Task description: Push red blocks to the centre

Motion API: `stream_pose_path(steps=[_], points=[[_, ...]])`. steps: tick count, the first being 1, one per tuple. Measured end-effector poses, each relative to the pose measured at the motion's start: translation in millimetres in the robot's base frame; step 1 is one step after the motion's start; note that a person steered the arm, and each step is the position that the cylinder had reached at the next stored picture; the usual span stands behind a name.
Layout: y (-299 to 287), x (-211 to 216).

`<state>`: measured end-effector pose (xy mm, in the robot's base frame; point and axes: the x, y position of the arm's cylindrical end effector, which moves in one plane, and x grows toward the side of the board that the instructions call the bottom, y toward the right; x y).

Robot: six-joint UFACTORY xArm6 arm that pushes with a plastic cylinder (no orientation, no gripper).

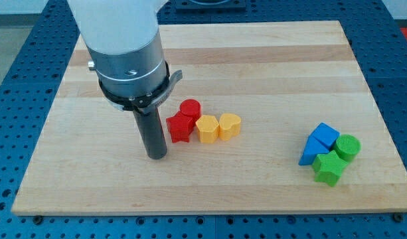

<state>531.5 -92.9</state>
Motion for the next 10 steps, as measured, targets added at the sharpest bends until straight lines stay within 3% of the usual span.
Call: stream_pose_path(steps=[3, 4, 5, 6, 10], points=[[0.3, 5.2], [30.6, -65.8], [30.6, -66.0], [44.0, -128.2], [96.9, -174.6]])
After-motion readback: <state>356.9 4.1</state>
